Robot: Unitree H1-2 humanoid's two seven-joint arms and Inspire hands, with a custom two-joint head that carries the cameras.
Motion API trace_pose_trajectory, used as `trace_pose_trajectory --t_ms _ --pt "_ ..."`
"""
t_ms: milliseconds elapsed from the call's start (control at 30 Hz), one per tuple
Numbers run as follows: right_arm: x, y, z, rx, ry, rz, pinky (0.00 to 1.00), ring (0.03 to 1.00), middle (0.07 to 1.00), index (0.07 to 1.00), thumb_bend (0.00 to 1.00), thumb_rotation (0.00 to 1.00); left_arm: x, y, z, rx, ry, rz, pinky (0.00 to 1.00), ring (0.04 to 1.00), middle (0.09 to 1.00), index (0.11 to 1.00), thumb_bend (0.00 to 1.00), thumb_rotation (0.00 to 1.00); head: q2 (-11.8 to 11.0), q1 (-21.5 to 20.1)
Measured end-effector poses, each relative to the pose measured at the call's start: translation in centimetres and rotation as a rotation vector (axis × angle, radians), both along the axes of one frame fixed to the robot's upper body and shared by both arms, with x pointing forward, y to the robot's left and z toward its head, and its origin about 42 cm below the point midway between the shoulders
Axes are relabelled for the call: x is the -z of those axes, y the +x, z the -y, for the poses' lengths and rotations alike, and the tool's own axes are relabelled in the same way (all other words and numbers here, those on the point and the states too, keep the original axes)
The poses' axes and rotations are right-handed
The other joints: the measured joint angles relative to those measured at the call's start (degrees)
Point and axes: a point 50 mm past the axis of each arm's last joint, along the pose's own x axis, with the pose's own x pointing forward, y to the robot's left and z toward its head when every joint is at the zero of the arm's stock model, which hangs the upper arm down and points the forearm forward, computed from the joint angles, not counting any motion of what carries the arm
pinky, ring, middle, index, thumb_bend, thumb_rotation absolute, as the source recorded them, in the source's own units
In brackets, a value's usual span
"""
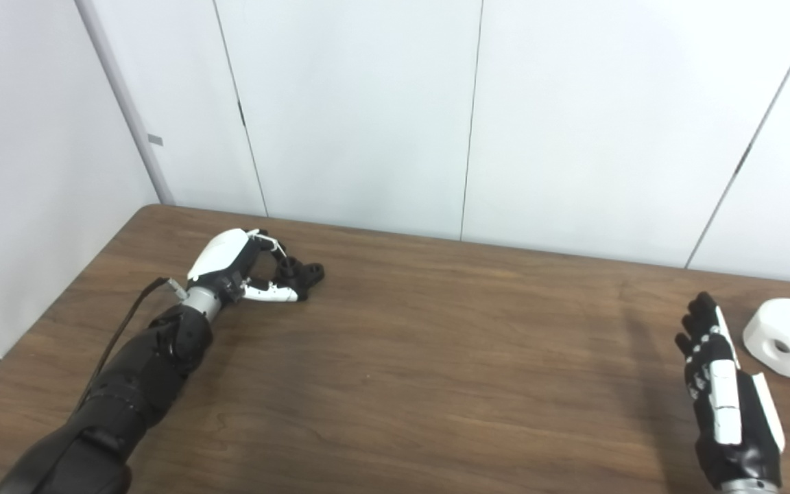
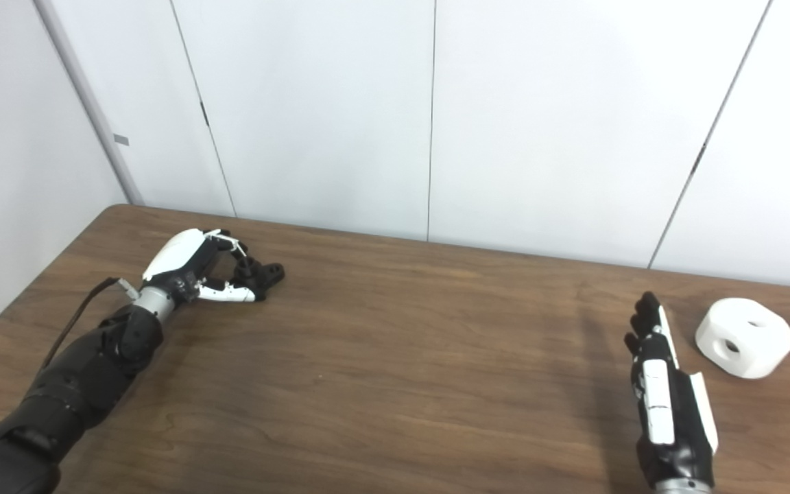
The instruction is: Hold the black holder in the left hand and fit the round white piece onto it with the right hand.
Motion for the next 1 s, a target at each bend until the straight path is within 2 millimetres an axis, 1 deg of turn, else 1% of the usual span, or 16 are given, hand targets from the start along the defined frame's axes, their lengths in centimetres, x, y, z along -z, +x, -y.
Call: trace_pose_trajectory --t_ms 67,200,267,400,467,667,833,867,933,1000 --pt "0.0 0.0 0.0 0.002 0.0 0.002 0.98 1.0 1.0 0.987 0.43 1.0 0.0 0.0 0.1 0.011 0.009 0.002 1.0 0.96 0.782 0.484 0.52 0.05 0.0 0.09" --pt "-1.0 -0.1 -0.2 0.0 0.006 0.038 0.99 1.0 1.0 0.989 0.43 1.0 -0.1 0.1 0.1 0.017 0.019 0.001 1.0 0.968 0.789 0.484 0.52 0.05 0.09 0.09" --pt "-1.1 -0.1 -0.2 -0.002 0.007 0.039 1.0 1.0 1.0 0.992 0.43 1.0 -0.3 0.1 0.2 0.025 0.029 0.002 1.0 0.971 0.791 0.484 0.52 0.05 0.18 0.18" --pt "-1.1 -0.1 -0.2 -0.002 0.007 0.04 1.0 1.0 1.0 1.0 0.44 1.0 -0.6 0.1 0.3 0.04 0.04 0.001 1.0 0.978 0.8 0.484 0.52 0.05 0.53 0.17" --pt "-1.2 -0.1 -0.1 -0.003 0.008 0.042 0.98 1.0 1.0 1.0 0.43 1.0 -0.7 0.1 0.5 0.054 0.043 0.005 1.0 0.985 0.812 0.484 0.52 0.05 0.62 0.18" --pt "-1.9 -0.2 0.0 -0.003 -0.001 0.058 0.98 1.0 1.0 1.0 0.43 1.0 -0.9 -0.2 1.2 0.078 0.056 0.003 1.0 1.0 0.841 0.484 0.52 0.05 1.14 -0.61" --pt "-2.5 -0.3 -0.1 -0.004 -0.004 0.075 0.98 1.0 1.0 0.986 0.43 1.0 -0.9 -0.9 2.3 0.108 0.062 0.005 1.0 1.0 0.881 0.483 0.52 0.05 1.41 -1.05" --pt "-2.8 -0.4 -0.1 -0.004 -0.004 0.085 0.99 1.0 1.0 0.985 0.43 1.0 -0.9 -1.0 2.6 0.114 0.063 -0.001 1.0 1.0 0.886 0.483 0.52 0.06 1.58 -1.92" --pt "-3.1 -0.5 0.0 -0.004 -0.007 0.094 1.0 1.0 1.0 0.983 0.44 1.0 -1.0 -1.2 3.3 0.128 0.066 -0.002 1.0 1.0 0.885 0.483 0.52 0.06 1.84 -2.37" --pt "-3.4 -0.5 0.0 -0.005 -0.009 0.098 0.98 1.0 1.0 0.977 0.45 1.0 -0.8 -1.7 4.2 0.148 0.063 -0.001 1.0 1.0 0.888 0.482 0.52 0.06 2.02 -2.99"
